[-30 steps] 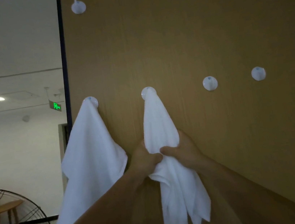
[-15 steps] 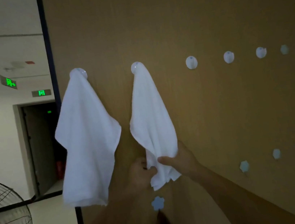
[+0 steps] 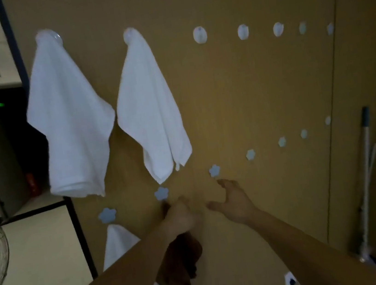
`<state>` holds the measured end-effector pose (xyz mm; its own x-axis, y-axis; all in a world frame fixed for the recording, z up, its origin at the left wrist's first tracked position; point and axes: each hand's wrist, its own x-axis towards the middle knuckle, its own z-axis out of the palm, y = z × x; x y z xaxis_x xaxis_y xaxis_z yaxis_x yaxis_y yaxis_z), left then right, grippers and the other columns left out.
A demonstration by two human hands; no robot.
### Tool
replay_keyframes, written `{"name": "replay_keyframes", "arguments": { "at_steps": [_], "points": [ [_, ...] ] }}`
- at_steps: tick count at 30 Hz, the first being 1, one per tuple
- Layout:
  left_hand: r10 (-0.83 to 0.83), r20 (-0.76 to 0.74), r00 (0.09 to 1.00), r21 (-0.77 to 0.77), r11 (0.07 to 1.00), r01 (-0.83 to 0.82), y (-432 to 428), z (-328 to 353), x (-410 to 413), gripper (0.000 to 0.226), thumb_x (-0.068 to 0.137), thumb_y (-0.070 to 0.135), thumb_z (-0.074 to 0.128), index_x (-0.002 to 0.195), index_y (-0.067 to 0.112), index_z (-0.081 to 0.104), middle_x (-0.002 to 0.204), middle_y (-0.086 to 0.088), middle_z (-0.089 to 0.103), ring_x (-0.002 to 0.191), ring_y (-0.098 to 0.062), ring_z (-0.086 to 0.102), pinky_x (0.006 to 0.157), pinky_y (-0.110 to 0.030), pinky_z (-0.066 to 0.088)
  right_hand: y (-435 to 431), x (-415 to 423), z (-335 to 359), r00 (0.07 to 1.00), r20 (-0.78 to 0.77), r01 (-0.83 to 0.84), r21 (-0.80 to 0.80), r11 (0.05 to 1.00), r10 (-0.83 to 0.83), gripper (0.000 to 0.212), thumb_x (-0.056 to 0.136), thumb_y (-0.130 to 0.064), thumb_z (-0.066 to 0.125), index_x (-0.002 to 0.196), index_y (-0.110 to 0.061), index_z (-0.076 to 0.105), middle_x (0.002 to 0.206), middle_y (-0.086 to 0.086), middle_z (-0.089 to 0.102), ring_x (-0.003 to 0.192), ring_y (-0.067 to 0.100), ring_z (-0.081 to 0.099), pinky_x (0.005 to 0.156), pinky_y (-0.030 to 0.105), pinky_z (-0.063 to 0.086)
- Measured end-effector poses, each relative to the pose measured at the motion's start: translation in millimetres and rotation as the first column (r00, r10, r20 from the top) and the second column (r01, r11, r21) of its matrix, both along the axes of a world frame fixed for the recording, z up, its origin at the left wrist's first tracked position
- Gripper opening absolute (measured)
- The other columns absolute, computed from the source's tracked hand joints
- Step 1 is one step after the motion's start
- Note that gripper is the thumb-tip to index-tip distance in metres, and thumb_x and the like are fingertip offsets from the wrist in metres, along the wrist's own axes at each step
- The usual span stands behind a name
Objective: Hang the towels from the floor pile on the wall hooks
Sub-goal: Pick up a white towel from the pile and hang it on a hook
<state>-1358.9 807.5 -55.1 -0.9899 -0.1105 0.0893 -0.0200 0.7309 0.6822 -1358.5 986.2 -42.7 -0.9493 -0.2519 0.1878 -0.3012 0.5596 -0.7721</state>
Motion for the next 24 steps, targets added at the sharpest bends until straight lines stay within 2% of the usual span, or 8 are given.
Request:
{"name": "replay_keyframes", "arguments": {
  "at_steps": [2,5,8,12,14,17,19,24],
  "points": [
    [-0.076,0.057,0.995,-0.084,0.993,0.081,22,-14,9,0.043,0.088,0.025,0.064,0.124,0.007,0.051,0.122,0.001,0.049,0.121,-0.024,0.05,0.093,-0.024,0.04,29,12,-20,0.998,0.022,0.06,0.073,0.996,-0.062,0.084,0.08,-0.047,0.073,0.148,-0.016,0.033,0.149,0.008,0.032,0.136,0.024,0.035,0.11,0.03,0.033],
    [-0.169,0.151,0.974,-0.075,0.98,0.182,71,-51,22,0.047,0.081,0.026,0.069,0.121,0.007,0.053,0.124,-0.007,0.057,0.105,-0.023,0.058,0.089,-0.031,0.05,84,39,-55,0.98,0.094,0.16,0.166,0.973,-0.178,0.077,0.082,-0.044,0.072,0.145,-0.017,0.038,0.149,0.011,0.031,0.137,0.029,0.033,0.111,0.034,0.033],
    [-0.232,0.202,0.952,-0.07,0.966,0.25,119,-81,35,0.065,0.077,0.03,0.072,0.132,0.009,0.046,0.125,-0.002,0.051,0.103,-0.014,0.05,0.082,-0.022,0.041,136,72,-84,0.939,0.176,0.242,0.265,0.933,-0.294,0.073,0.084,-0.044,0.07,0.144,-0.018,0.04,0.148,0.013,0.03,0.135,0.033,0.036,0.11,0.034,0.033],
    [-0.402,0.296,0.866,-0.142,0.878,0.457,180,-118,51,0.077,0.062,0.044,0.069,0.128,0.012,0.049,0.128,-0.008,0.055,0.108,-0.022,0.057,0.091,-0.029,0.049,199,124,-115,0.878,0.196,0.341,0.386,0.857,-0.437,0.065,0.084,-0.043,0.069,0.14,-0.022,0.046,0.145,0.013,0.033,0.134,0.032,0.036,0.111,0.035,0.033],
    [-0.485,0.341,0.806,-0.196,0.802,0.565,207,-135,60,0.077,0.068,0.044,0.069,0.134,0.012,0.046,0.132,-0.011,0.051,0.114,-0.027,0.055,0.096,-0.036,0.048,227,155,-127,0.834,0.191,0.396,0.445,0.803,-0.517,0.06,0.082,-0.047,0.069,0.135,-0.024,0.052,0.14,0.012,0.04,0.131,0.034,0.039,0.109,0.039,0.035],
    [-0.59,0.365,0.72,-0.255,0.68,0.687,248,-154,78,0.072,0.076,0.038,0.067,0.138,0.011,0.041,0.143,-0.015,0.042,0.125,-0.031,0.047,0.101,-0.034,0.042,260,208,-142,0.73,0.211,0.498,0.487,0.717,-0.65,0.059,0.083,-0.048,0.068,0.135,-0.026,0.051,0.146,0.01,0.037,0.132,0.034,0.037,0.11,0.045,0.035],
    [-0.658,0.377,0.652,-0.27,0.595,0.757,277,-167,96,0.066,0.076,0.039,0.068,0.131,0.012,0.045,0.138,-0.015,0.046,0.119,-0.031,0.05,0.094,-0.032,0.045,274,247,-158,0.633,0.257,0.559,0.501,0.661,-0.73,0.062,0.084,-0.047,0.068,0.139,-0.023,0.049,0.146,0.01,0.036,0.13,0.033,0.039,0.109,0.044,0.036],
    [-0.762,0.503,0.408,-0.199,0.357,0.913,341,-216,174,0.075,0.081,0.038,0.065,0.144,0.013,0.033,0.144,-0.012,0.037,0.123,-0.031,0.046,0.098,-0.04,0.045,285,364,-208,0.355,0.393,0.656,0.541,0.526,-0.848,0.061,0.084,-0.043,0.068,0.138,-0.022,0.049,0.141,0.012,0.039,0.127,0.033,0.042,0.105,0.04,0.04]
  ]
}}
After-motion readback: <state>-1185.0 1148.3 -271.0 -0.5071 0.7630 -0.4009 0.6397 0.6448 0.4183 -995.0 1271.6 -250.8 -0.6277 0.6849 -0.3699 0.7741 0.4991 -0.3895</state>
